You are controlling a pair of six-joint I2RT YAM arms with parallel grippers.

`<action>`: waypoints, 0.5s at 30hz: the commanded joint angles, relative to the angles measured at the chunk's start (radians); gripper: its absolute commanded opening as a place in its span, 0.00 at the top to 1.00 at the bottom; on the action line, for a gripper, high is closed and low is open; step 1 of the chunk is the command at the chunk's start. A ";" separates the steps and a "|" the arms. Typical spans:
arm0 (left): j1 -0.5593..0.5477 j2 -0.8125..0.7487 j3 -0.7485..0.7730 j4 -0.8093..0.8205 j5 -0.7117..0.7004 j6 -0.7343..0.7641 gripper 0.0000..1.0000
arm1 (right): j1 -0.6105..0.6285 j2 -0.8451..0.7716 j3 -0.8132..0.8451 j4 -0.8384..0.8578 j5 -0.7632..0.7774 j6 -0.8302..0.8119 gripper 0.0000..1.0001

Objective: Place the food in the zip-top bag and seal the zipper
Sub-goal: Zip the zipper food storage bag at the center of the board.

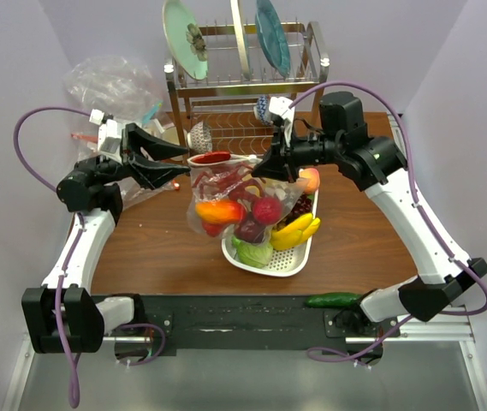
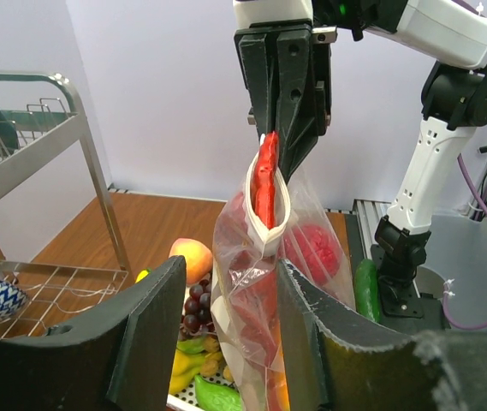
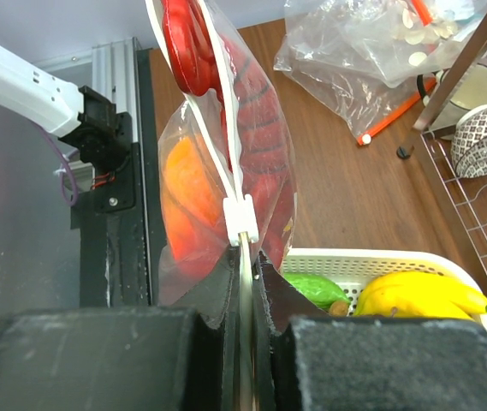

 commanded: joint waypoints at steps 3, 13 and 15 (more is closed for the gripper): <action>0.010 -0.011 0.031 0.304 -0.021 0.000 0.50 | -0.003 -0.018 -0.002 0.074 -0.045 0.020 1.00; 0.010 0.001 0.025 0.312 -0.021 0.010 0.56 | -0.001 -0.006 0.012 0.068 -0.040 0.018 1.00; 0.010 0.012 0.031 0.318 -0.018 0.003 0.59 | -0.003 -0.007 0.010 0.071 -0.040 0.017 1.00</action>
